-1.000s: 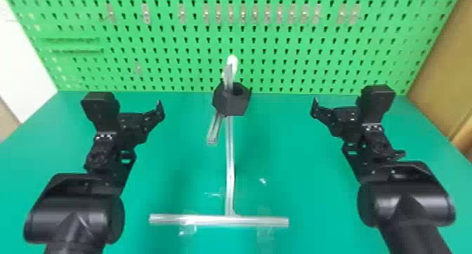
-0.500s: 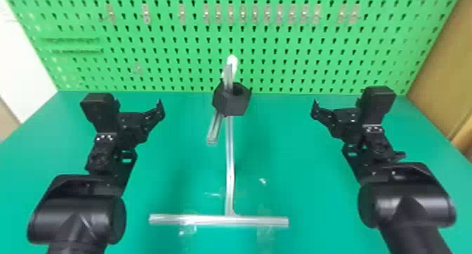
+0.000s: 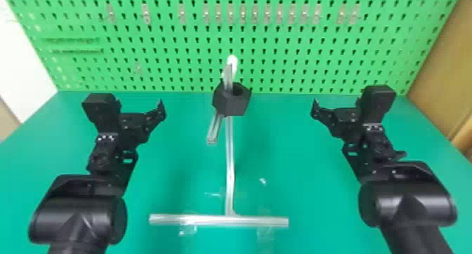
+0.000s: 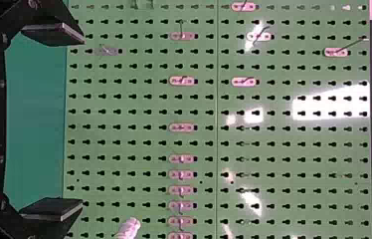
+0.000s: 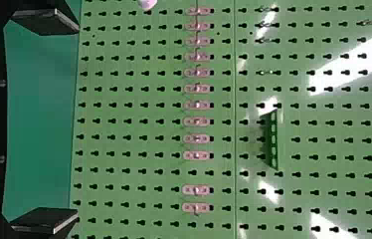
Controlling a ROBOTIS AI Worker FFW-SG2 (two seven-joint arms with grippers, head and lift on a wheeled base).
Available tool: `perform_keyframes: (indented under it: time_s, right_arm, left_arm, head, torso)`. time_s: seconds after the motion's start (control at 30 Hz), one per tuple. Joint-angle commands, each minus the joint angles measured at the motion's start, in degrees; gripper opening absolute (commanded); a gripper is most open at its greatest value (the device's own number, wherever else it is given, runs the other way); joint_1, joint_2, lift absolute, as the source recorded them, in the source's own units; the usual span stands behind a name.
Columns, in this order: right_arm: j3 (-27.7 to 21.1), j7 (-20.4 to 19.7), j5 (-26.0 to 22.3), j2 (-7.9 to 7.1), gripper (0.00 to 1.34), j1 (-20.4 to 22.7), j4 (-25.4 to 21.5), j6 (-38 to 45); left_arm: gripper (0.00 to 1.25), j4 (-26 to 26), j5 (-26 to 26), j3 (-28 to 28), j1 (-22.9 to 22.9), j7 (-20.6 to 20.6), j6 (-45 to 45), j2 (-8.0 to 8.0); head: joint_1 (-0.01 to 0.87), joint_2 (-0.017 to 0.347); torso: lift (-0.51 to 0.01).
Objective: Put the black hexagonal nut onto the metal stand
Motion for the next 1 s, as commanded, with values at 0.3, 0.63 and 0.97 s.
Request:
perform_keyframes:
  time_s: [0.3,0.63,0.97]
  right_arm:
    - [0.2,-1.2,-3.0,0.42,1.31,0.3,-0.6,0.7]
    - [0.3,-2.1,-4.4,0.33,1.31,0.6,-0.3,-0.3]
    - [1.1,-3.2,-5.5,0.5,1.31,0.3,0.5,-1.0]
  left_arm:
    - [1.12,0.0,0.0,-0.4,-0.1,0.0,-0.5,0.0]
    - [1.12,0.0,-0.1,-0.4,-0.3,0.3,-0.5,0.0]
    - [1.12,0.2,-0.1,-0.5,-0.3,0.4,-0.5,0.0]
  head:
    - [0.693,0.081]
    - [0.693,0.081]
    - [0.693,0.081]
  torso:
    - [-0.001]
    - [-0.001]
    - [-0.001]
